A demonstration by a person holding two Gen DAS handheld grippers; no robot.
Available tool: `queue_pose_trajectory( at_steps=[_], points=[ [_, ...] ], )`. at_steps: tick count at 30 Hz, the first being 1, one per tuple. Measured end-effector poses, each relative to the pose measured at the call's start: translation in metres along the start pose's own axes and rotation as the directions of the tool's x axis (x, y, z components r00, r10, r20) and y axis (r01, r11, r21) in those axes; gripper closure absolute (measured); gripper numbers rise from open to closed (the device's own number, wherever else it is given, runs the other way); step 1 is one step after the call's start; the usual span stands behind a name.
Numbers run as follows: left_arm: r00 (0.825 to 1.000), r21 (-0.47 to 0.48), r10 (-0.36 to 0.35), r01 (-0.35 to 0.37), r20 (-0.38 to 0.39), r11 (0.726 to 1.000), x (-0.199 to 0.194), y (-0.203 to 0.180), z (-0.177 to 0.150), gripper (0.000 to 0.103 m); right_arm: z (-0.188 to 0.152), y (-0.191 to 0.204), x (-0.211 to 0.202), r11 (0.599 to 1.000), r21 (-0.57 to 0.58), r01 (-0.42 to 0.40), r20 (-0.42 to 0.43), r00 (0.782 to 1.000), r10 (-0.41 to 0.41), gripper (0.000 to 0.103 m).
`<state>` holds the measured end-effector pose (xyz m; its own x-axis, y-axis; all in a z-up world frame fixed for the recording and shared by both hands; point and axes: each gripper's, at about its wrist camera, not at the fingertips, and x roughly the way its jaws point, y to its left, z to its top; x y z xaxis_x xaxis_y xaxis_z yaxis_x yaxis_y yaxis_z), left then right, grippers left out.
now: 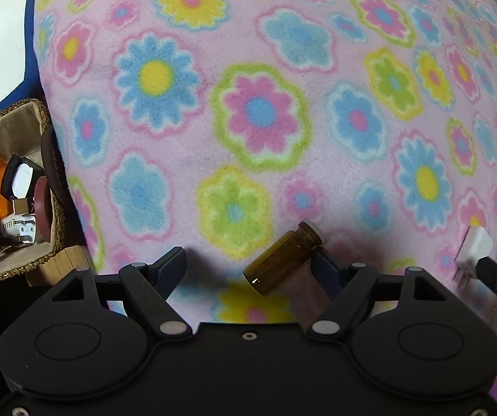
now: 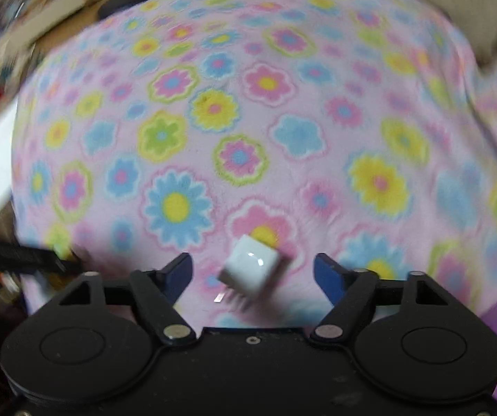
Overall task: Organize rigid objects
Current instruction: 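Lift the vial and charger and adjust their hold in both tools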
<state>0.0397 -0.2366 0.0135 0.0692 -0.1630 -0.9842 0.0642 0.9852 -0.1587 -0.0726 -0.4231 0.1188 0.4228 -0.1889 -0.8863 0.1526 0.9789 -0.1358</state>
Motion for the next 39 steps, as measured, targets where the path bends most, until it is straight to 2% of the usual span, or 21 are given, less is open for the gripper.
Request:
queue_pose_trajectory(
  at_steps=[3,6,10,12,13,15,17,26,30,34,39],
  points=[
    [1.000,-0.004,-0.013,0.013,-0.025,1.000,-0.003,0.005,0.000,0.029,-0.001,0.011,0.010,0.982,-0.190,0.020,-0.031,0.999,-0.026,0.018],
    [0.998,-0.021,-0.037,0.036,-0.051,0.999,0.000,0.009,0.005,0.029,-0.006,0.021,0.020,0.936,-0.353,0.012,-0.065,0.997,-0.037,0.017],
    [0.996,-0.037,-0.053,0.050,-0.071,0.998,0.005,0.003,0.004,0.029,-0.008,0.027,0.032,0.872,-0.488,0.031,-0.064,0.995,-0.072,0.018],
    [0.996,-0.045,-0.055,0.052,-0.071,0.998,0.008,0.000,0.005,0.029,-0.008,0.025,0.038,0.855,-0.519,0.008,-0.066,0.997,-0.050,0.020],
    [0.996,-0.050,-0.060,0.056,-0.071,0.997,0.007,-0.001,0.005,0.029,-0.007,0.023,0.037,0.854,-0.519,-0.025,-0.080,0.997,-0.019,0.031],
    [0.995,-0.069,-0.074,0.069,-0.071,0.995,0.007,-0.002,0.005,0.027,-0.003,0.017,0.036,0.867,-0.487,-0.108,-0.135,0.990,0.048,0.045],
    [0.994,-0.091,-0.089,0.083,-0.064,0.992,0.007,-0.004,0.005,0.024,-0.003,0.015,0.037,0.872,-0.478,-0.102,-0.133,0.990,0.042,0.045],
    [0.993,-0.213,-0.108,0.098,-0.036,0.972,0.001,-0.009,0.014,0.023,-0.007,0.018,0.038,0.896,-0.435,-0.092,-0.115,0.992,0.046,0.044],
    [0.994,-0.281,-0.103,0.091,-0.028,0.955,0.004,-0.004,0.016,0.023,-0.007,0.016,0.038,0.902,-0.420,-0.094,-0.109,0.993,0.052,0.044],
    [0.995,-0.354,-0.103,0.092,-0.013,0.931,0.010,0.008,0.004,0.023,-0.010,0.018,0.036,0.903,-0.422,-0.082,-0.092,0.995,0.048,0.044],
    [0.994,-0.404,-0.105,0.093,-0.008,0.910,0.011,0.009,0.007,0.023,-0.011,0.020,0.034,0.900,-0.429,-0.071,-0.079,0.996,0.041,0.045]
  ],
)
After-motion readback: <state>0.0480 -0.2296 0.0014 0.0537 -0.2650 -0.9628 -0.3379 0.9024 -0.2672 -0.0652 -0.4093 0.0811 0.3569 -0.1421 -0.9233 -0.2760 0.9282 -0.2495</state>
